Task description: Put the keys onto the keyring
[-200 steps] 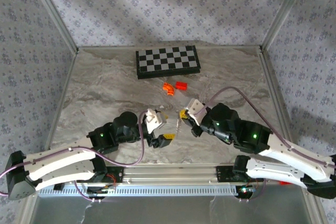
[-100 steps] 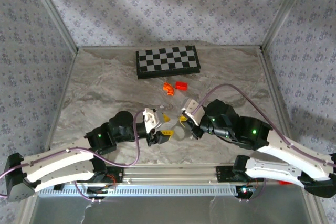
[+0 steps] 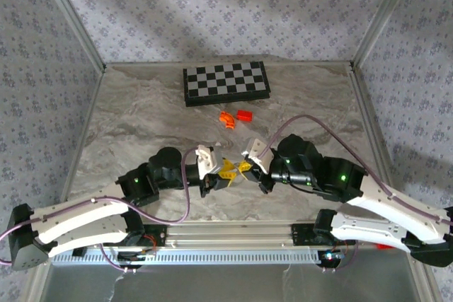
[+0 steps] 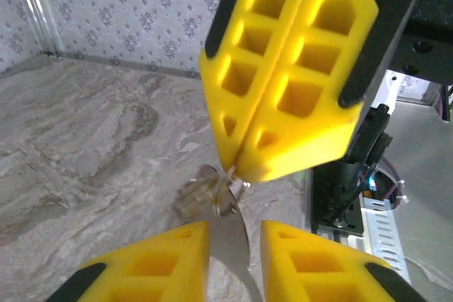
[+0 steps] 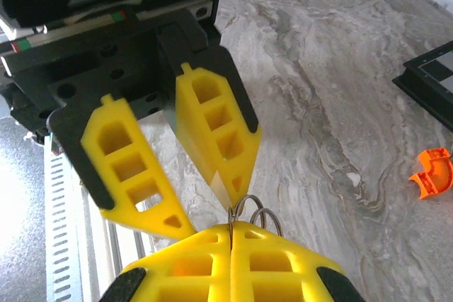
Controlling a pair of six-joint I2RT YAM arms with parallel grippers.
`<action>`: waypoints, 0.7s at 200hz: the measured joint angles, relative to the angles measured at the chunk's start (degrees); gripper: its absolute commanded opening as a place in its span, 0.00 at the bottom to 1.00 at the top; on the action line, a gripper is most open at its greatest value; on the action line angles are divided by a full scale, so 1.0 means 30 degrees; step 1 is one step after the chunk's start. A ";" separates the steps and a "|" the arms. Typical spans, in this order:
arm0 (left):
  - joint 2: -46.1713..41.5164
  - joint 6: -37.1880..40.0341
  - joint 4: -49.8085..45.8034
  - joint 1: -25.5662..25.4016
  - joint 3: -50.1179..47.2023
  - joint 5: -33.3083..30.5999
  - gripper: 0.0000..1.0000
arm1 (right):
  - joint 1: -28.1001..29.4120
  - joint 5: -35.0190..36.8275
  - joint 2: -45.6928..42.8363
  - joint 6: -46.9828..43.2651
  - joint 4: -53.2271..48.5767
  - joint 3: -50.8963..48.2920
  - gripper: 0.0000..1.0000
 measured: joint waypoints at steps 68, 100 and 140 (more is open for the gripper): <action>0.1137 0.0277 0.0073 0.0117 0.0860 0.1151 0.48 | 0.0036 -0.0350 -0.0007 -0.0211 -0.0889 0.0000 0.00; 0.1268 0.0379 -0.0255 0.0117 0.1457 0.1741 0.49 | 0.0029 -0.0357 -0.0539 -0.0211 -0.0889 0.0000 0.00; 0.1268 0.0546 -0.0772 0.0117 0.1749 0.2237 0.29 | 0.0029 -0.0350 -0.1071 -0.0211 -0.0889 0.0000 0.00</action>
